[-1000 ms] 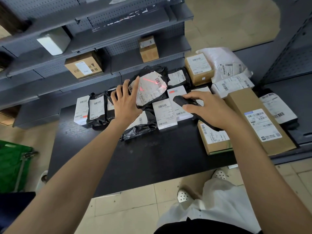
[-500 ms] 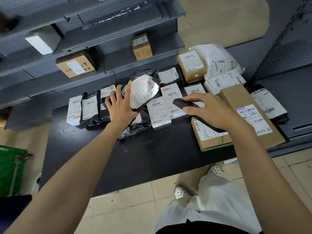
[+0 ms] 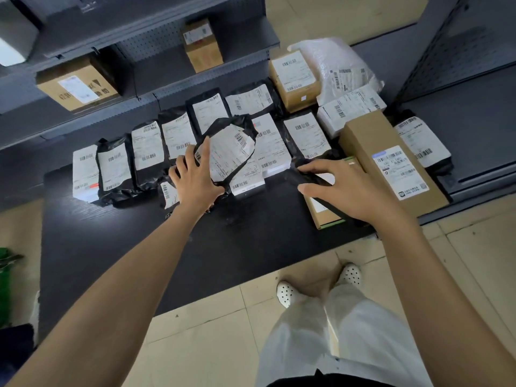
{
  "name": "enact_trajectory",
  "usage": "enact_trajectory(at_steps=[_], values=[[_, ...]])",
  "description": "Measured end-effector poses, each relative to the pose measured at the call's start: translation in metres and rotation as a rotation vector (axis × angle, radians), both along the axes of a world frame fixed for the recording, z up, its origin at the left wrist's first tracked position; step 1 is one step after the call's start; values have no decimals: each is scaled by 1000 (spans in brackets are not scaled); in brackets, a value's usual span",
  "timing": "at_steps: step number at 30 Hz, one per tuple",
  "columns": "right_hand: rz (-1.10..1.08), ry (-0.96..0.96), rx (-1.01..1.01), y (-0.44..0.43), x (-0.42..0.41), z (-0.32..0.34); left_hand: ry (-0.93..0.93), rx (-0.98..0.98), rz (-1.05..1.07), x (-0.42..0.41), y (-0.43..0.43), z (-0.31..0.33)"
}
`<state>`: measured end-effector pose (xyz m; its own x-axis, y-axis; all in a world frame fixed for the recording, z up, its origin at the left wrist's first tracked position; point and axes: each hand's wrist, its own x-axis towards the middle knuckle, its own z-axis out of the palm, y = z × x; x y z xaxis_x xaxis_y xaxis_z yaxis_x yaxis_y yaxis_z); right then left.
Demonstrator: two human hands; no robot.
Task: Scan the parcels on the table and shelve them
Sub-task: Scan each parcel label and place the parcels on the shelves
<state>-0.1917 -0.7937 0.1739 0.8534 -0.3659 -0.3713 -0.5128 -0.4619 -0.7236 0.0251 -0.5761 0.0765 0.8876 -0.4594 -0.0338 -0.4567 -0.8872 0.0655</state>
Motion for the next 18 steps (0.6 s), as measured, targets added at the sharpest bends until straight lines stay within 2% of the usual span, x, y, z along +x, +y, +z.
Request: enact_trajectory(at_steps=[10,18], values=[[-126,-21,-1,-42,-65,-5,14,-58,-157,-35,-88,10],[-340,-64,-57,-95,-198,-4,-33,-90,-425,-147,-193,26]])
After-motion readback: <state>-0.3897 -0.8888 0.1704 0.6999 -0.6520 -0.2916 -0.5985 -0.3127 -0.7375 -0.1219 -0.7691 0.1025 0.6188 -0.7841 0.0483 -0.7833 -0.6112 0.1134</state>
